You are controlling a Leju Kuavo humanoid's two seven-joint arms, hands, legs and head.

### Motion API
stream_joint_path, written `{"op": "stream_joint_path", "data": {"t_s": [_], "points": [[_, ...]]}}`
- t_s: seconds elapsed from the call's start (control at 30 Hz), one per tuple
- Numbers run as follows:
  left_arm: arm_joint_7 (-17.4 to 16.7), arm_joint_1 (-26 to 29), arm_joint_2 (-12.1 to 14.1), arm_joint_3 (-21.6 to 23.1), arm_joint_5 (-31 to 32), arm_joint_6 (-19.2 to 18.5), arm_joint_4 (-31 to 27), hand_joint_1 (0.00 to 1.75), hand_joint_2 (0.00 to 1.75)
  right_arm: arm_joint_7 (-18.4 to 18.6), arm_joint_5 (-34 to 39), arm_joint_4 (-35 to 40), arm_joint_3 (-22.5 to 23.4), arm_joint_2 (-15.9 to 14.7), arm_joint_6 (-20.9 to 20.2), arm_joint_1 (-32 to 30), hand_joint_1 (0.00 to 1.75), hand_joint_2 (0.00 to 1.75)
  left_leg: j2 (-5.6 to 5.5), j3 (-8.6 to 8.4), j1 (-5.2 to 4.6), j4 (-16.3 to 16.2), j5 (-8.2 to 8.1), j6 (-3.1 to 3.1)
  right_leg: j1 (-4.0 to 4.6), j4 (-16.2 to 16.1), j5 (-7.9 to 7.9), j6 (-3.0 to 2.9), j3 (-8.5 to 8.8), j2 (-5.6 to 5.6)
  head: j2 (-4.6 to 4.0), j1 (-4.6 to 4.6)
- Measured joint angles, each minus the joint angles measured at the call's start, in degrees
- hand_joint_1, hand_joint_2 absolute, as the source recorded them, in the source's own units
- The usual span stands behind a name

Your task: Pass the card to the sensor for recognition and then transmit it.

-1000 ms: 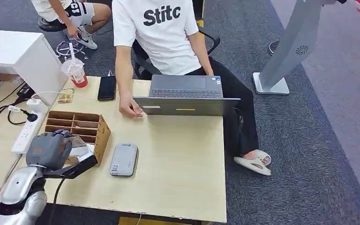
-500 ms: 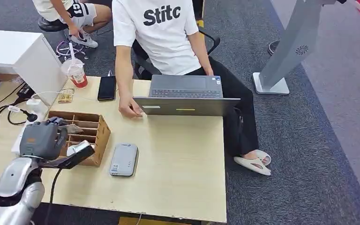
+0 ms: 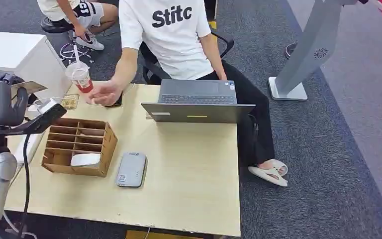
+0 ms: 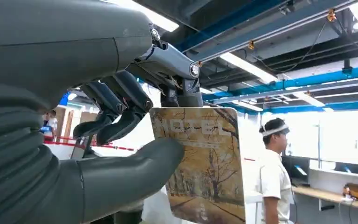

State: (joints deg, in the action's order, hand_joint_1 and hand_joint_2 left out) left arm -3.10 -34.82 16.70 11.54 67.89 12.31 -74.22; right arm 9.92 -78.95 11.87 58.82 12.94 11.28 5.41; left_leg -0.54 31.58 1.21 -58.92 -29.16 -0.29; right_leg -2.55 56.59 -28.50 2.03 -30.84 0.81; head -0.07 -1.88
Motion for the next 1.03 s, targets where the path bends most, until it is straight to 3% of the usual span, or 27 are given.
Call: {"op": "stream_joint_path", "data": {"t_s": [0.37,0.4,0.43,0.8,0.93,1.03], "points": [[0.3,-3.1,-3.5,0.0,3.1,3.7,6.4,1.75,1.75,0.1,-0.3,0.0,-0.9,0.0,0.0,0.2,0.0,1.75,0.02,0.0,-0.01,0.0,0.0,0.0,0.0,0.0,0.01,0.0,-0.01,0.02,0.0,0.0],[0.4,-3.2,-3.9,0.0,3.1,3.8,6.6,1.54,1.75,0.1,-0.2,0.0,-0.9,0.0,0.0,0.2,0.0,1.75,0.02,0.0,-0.01,0.0,0.0,0.0,0.0,0.0,0.01,0.0,-0.01,0.02,0.0,0.0],[0.4,-3.4,-4.3,0.1,3.0,4.0,6.9,0.0,1.75,0.1,-0.2,0.0,-0.9,0.0,0.0,0.2,0.0,1.75,0.01,0.0,0.0,0.0,0.0,0.0,0.0,0.0,0.01,0.0,-0.01,0.01,0.0,0.0],[3.2,-2.2,-7.1,0.1,-1.1,7.7,2.3,0.0,1.75,0.1,0.2,0.0,-0.9,0.0,0.0,0.2,0.0,1.75,0.02,0.01,0.0,0.0,0.0,0.0,0.0,0.0,0.01,0.0,-0.01,0.02,0.0,0.0],[5.6,2.0,-7.2,0.1,-3.0,12.3,-2.0,0.0,1.75,-0.1,0.7,0.0,-0.9,0.0,0.1,0.2,0.0,1.75,0.03,0.03,0.0,0.0,-0.01,0.0,0.0,0.0,0.0,0.0,0.01,0.03,0.0,0.02],[9.1,8.1,-6.9,-0.2,-5.8,17.8,-7.0,0.0,1.75,0.0,1.1,0.0,-0.9,0.0,0.2,0.2,0.0,1.75,0.13,0.01,-0.02,0.0,-0.04,0.03,-0.02,0.0,-0.01,0.01,0.04,0.12,0.0,0.06]]}}
